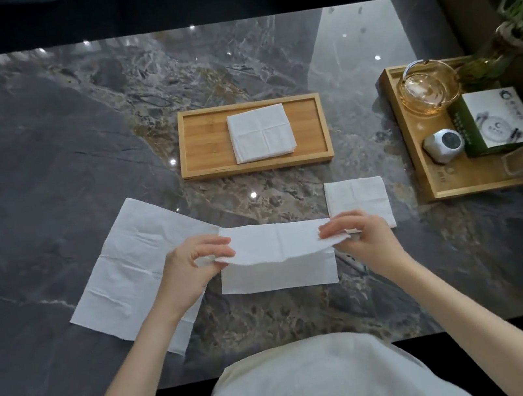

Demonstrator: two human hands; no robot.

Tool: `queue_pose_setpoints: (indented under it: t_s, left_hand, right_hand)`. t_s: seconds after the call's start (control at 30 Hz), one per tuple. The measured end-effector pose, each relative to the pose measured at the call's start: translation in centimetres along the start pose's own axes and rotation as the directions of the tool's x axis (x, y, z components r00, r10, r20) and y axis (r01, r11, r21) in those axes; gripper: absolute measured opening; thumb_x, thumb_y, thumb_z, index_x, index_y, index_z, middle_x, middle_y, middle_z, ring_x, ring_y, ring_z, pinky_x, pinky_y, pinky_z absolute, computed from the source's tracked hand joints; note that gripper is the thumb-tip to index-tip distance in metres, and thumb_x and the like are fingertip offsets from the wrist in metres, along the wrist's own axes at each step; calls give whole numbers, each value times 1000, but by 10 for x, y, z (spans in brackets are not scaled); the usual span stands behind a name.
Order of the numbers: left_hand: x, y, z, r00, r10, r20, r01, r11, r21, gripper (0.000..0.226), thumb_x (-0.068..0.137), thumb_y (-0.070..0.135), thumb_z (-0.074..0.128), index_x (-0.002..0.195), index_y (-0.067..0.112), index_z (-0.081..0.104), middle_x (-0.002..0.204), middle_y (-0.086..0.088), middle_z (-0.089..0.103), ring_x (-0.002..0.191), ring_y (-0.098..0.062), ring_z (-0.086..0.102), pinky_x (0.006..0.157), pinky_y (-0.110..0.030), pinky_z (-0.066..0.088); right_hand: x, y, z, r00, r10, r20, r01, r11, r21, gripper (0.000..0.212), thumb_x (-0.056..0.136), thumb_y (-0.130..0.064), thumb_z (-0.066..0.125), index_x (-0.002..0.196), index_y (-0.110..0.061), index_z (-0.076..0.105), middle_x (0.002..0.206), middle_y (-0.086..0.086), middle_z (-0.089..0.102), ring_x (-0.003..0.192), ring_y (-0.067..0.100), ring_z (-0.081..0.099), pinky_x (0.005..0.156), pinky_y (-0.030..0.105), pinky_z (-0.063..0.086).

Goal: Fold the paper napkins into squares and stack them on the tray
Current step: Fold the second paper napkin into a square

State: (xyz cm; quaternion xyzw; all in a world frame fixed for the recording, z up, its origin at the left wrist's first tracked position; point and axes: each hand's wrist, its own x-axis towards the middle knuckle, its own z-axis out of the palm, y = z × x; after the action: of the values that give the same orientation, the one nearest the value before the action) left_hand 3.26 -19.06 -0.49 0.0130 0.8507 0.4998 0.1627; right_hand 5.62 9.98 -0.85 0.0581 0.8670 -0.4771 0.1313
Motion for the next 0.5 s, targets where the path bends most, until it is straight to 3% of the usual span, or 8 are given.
queue_pose_setpoints:
  t_s: [0.1, 0.17, 0.3, 0.4, 0.5]
  left_hand:
    - [-9, -14, 9, 997, 74, 25, -77, 988, 134, 25, 71, -2, 71, 74, 22, 74, 100, 8, 66, 102, 4, 51, 89, -12, 40]
    - [-12, -22, 15, 994, 96, 53, -106, 968, 229, 24, 71, -6, 70, 75, 17, 75, 103, 1, 68, 106, -9, 50, 93, -23, 40]
    - [-14, -29, 22, 974, 184, 132, -225, 851, 475, 39, 65, -18, 62, 80, 16, 74, 103, -7, 70, 105, -29, 57, 86, -45, 47]
    - [-16, -18, 30, 969, 244, 45, -229, 812, 538, 38, 66, -14, 51, 84, 13, 71, 105, -9, 69, 104, -33, 59, 83, -44, 44]
    - [-16, -5, 55, 969, 245, 40, -228, 813, 536, 42, 78, 11, 33, 107, 10, 63, 122, -11, 61, 114, -29, 54, 91, -43, 44]
  right_hand:
    - [-12, 9, 11, 1000, -4, 22, 6, 997, -72, 25, 73, 6, 70, 85, -15, 75, 96, 4, 69, 96, 14, 54, 85, 21, 44]
    - [-16, 16, 18, 999, -18, 31, 23, 988, -150, 26, 73, 8, 69, 86, -13, 76, 98, 5, 70, 99, 16, 54, 87, 24, 44]
    - [-22, 29, 24, 970, -188, 157, 239, 865, -442, 38, 71, 17, 62, 90, -14, 74, 101, 4, 73, 104, 31, 59, 88, 43, 50]
    - [-27, 26, 27, 964, -260, 58, 250, 809, -532, 42, 65, 19, 63, 93, -11, 73, 100, 6, 73, 101, 33, 63, 85, 47, 49]
    - [-29, 14, 47, 955, -285, -78, 194, 805, -561, 42, 71, 9, 57, 108, -8, 67, 110, 9, 70, 106, 30, 62, 89, 46, 49]
